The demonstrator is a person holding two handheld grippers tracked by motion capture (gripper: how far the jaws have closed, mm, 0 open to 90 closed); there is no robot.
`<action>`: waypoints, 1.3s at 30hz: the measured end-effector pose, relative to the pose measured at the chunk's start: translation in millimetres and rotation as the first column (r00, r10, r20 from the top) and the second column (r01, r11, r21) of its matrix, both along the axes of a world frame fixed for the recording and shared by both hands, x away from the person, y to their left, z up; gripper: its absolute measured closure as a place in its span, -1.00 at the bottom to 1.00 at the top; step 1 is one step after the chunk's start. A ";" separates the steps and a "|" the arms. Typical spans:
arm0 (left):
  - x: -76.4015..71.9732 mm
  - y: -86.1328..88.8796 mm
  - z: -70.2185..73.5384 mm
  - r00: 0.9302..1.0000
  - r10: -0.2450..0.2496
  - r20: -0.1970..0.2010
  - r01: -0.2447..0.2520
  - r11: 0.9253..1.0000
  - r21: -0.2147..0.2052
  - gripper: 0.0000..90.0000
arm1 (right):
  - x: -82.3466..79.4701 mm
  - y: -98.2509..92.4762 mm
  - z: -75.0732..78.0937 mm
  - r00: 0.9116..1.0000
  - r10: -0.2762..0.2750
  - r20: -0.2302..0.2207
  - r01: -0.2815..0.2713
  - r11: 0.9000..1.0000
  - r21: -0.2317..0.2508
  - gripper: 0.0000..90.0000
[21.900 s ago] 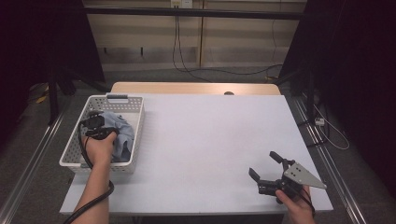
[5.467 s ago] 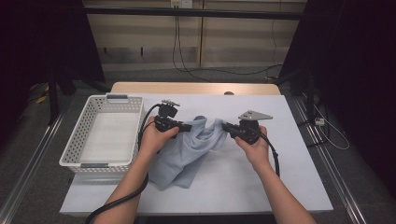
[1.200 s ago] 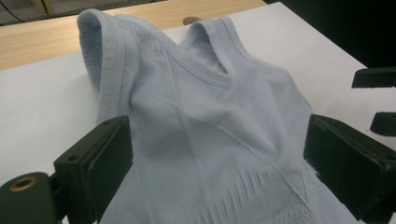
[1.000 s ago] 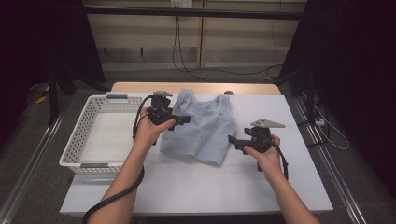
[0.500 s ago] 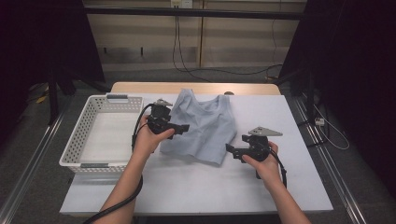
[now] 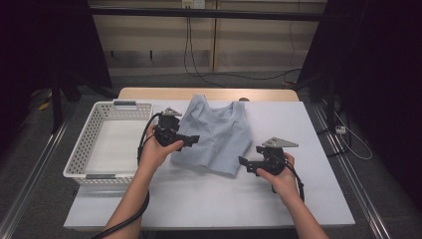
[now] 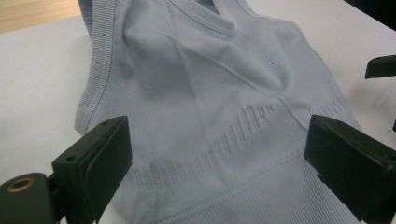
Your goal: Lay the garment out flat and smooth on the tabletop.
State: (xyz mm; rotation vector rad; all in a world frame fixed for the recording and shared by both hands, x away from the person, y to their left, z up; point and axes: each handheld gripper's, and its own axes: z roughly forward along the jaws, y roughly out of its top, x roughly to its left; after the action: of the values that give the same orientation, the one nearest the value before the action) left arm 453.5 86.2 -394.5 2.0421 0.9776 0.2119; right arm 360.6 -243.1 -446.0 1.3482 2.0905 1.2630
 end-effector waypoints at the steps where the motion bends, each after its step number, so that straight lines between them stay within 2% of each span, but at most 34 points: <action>1: -0.3 0.0 -0.4 1.000 0.001 -0.004 -0.001 1.000 -0.001 -0.83 | 0.0 1.0 -0.3 1.000 -0.001 -0.002 0.001 1.000 -0.001 -0.68; 6: -0.9 0.7 -2.0 1.000 -0.003 -0.002 0.003 1.000 0.004 -0.83 | 0.1 6.1 -2.1 1.000 -0.005 -0.005 0.005 0.999 -0.033 -0.66; 11: -1.3 3.4 -2.6 1.000 0.003 0.000 -0.003 1.000 0.011 -0.83 | 0.9 8.6 -3.9 1.000 0.001 -0.012 -0.001 0.999 -0.036 -0.60; 14: -2.3 3.7 -3.1 1.000 0.004 -0.004 -0.004 1.000 0.007 -0.83 | 1.8 7.1 -3.1 1.000 -0.009 -0.011 0.008 1.000 -0.029 -0.60; 23: -3.9 3.1 -4.6 1.000 -0.005 -0.003 0.005 1.000 0.020 -0.83 | 3.8 -8.4 -2.4 0.998 -0.069 -0.010 0.068 0.996 -0.061 -0.63; 26: -4.6 3.0 -4.5 1.000 -0.003 -0.002 0.003 1.000 0.016 -0.83 | 6.9 -14.0 -5.8 0.994 -0.109 -0.022 0.107 0.990 -0.095 -0.63; 29: -5.0 3.1 -4.2 1.000 -0.003 -0.003 0.003 1.000 0.011 -0.83 | 8.6 -17.3 -7.3 0.992 -0.127 -0.028 0.123 0.987 -0.105 -0.63; 30: -5.4 3.2 -3.8 1.000 -0.005 -0.002 0.005 1.000 0.013 -0.83 | 10.3 -18.3 -9.6 0.990 -0.138 -0.035 0.132 0.983 -0.128 -0.62; 39: -8.1 4.5 -2.0 1.000 -0.006 -0.002 0.006 1.000 0.003 -0.83 | 22.3 -7.4 -14.1 0.990 -0.138 -0.033 0.128 0.971 -0.202 -0.62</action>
State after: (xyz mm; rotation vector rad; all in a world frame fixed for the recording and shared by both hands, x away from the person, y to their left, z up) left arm 445.4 90.8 -396.6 2.0482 0.9730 0.2091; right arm 382.9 -250.5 -460.1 1.4134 2.0566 0.9489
